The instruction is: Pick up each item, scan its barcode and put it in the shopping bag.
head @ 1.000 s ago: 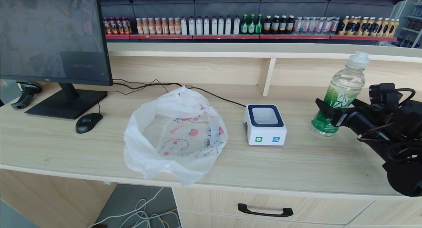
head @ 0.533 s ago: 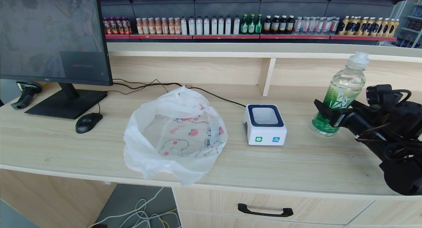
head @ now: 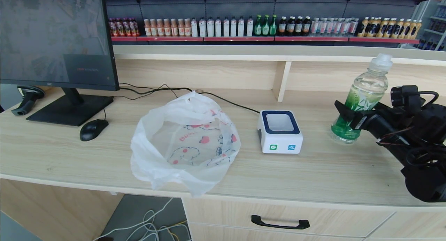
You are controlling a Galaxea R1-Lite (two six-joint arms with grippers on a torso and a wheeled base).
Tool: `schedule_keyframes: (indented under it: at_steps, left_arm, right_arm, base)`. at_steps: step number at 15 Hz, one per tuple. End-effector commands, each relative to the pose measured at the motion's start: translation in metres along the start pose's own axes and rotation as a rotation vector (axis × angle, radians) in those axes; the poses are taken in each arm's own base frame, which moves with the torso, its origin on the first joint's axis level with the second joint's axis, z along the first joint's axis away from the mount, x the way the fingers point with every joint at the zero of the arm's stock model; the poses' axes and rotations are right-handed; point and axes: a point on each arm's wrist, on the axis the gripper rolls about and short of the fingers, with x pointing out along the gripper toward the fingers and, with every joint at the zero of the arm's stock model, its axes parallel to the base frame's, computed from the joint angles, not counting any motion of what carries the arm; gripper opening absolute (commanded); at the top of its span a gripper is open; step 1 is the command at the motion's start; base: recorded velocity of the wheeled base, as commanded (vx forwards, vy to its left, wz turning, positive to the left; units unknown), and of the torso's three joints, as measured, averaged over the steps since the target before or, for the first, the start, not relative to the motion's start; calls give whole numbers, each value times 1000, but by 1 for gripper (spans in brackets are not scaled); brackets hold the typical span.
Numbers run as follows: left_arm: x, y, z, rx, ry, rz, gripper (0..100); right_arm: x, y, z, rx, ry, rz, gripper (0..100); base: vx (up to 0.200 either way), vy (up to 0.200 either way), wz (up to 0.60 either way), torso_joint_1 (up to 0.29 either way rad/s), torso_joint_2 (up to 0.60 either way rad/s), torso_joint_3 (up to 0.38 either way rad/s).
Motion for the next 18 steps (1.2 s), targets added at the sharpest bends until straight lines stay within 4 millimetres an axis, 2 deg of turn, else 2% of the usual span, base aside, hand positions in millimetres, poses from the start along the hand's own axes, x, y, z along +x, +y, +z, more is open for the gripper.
schedule_keyframes:
  at_steps: [1, 2, 3, 14, 18]
  left_arm:
    - [0, 0, 0, -1, -1, 0, 100]
    - [0, 0, 0, -1, -1, 0, 100]
    - [0, 0, 0, -1, -1, 0, 100]
    - [0, 0, 0, -1, -1, 0, 100]
    - [0, 0, 0, 1, -1, 0, 100]
  right_arm:
    - [-2, 0, -3, 4, 12, 0, 100]
    - [-3, 0, -4, 3, 22, 0, 100]
    - [-4, 0, -4, 6, 20, 0, 0]
    - [-5, -4, 2, 7, 1, -12, 0]
    - [-18, -1, 22, -11, -40, 15, 0]
  base:
    - [0, 0, 0, 0, 0, 0]
    - [0, 0, 0, 0, 0, 0]
    - [0, 0, 0, 0, 0, 0]
    - [0, 0, 0, 0, 0, 0]
    - [0, 0, 0, 0, 0, 0]
